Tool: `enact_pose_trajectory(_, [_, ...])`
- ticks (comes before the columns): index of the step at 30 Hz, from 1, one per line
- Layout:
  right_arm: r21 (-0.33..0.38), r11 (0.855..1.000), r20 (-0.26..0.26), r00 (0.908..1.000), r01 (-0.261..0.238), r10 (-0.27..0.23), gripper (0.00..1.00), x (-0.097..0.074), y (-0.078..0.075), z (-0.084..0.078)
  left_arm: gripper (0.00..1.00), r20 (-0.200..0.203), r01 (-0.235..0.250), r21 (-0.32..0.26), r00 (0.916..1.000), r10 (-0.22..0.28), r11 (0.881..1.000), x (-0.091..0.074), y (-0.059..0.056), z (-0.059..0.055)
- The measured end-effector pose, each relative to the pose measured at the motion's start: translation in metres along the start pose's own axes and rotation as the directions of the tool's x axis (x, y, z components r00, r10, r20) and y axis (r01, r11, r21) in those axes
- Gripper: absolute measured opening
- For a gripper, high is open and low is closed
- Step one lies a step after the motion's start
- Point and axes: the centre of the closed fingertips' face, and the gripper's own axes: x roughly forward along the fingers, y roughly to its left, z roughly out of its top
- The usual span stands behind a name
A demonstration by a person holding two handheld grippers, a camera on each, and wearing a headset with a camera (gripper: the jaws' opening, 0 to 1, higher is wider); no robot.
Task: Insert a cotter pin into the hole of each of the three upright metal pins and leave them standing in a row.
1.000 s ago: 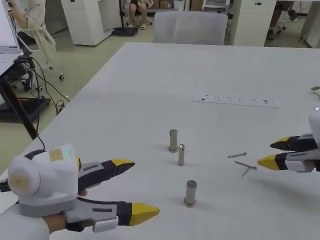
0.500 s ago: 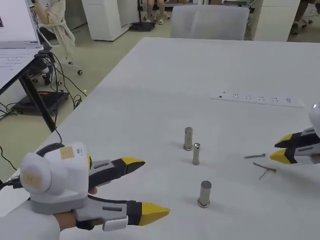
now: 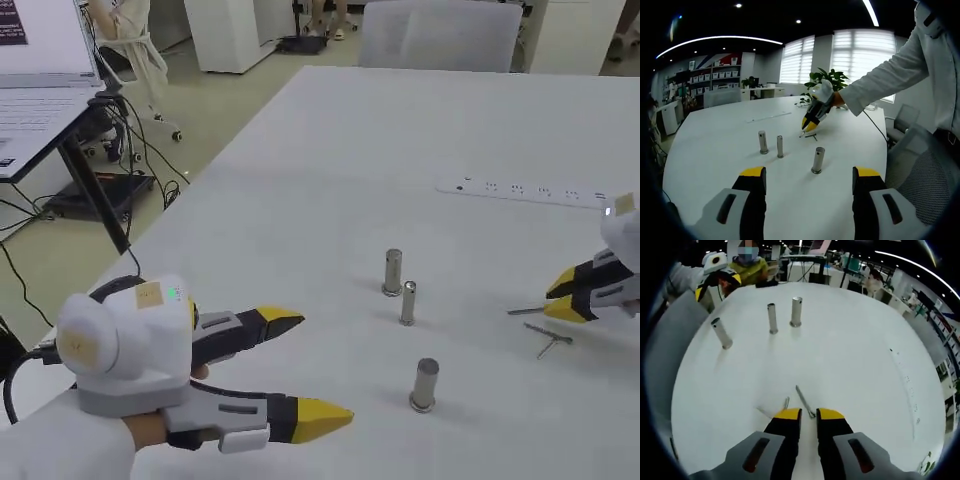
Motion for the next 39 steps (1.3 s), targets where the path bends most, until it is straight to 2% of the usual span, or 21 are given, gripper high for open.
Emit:
enact_pose_trajectory(2, [-0.022, 1.0, -0.034, 0.9993, -0.012, 0.012, 0.14, 0.0022, -0.0002, -0.0038, 0.7, -0.002, -0.001, -0.001, 1.0, 0.001, 1.0, -0.001, -0.0001, -0.0004])
enact_pose_trajectory(8, [-0.083, 0.995, -0.073, 0.9961, -0.055, 0.048, 0.13, 0.0068, 0.0, -0.0028, 0.7, 0.0, -0.008, -0.006, 1.0, 0.008, 1.0, -0.0043, 0.0019, -0.0011])
enact_pose_trajectory(12, [-0.136, 0.987, -0.103, 0.992, -0.087, 0.073, 0.11, 0.0087, 0.002, -0.0023, 0.69, 0.0, -0.01, -0.008, 0.9999, 0.01, 1.0, -0.0049, 0.0021, -0.0008])
enact_pose_trajectory(18, [-0.174, 0.976, -0.139, 0.9845, -0.13, 0.107, 0.07, 0.0097, 0.0061, -0.0033, 0.69, 0.009, -0.01, -0.01, 0.9999, 0.01, 1.0, -0.0036, 0.0021, 0.0021])
enact_pose_trajectory(23, [-0.177, 0.976, -0.14, 0.9848, -0.127, 0.102, 0.06, 0.0096, 0.0053, -0.0042, 0.69, 0.012, -0.006, -0.011, 0.9999, 0.006, 1.0, -0.0016, 0.0006, 0.0032])
enact_pose_trajectory(30, [-0.141, 0.983, -0.138, 0.9856, -0.118, 0.098, 0.04, 0.0084, 0.006, -0.0054, 0.68, 0.012, -0.004, -0.013, 0.9999, 0.004, 1.0, -0.001, -0.0001, 0.0029])
enact_pose_trajectory(39, [-0.145, 0.983, -0.14, 0.986, -0.11, 0.09, 0.02, 0.0059, 0.0076, -0.0042, 0.68, 0.014, -0.004, -0.01, 0.9999, 0.004, 1.0, -0.0014, 0.0001, 0.0038])
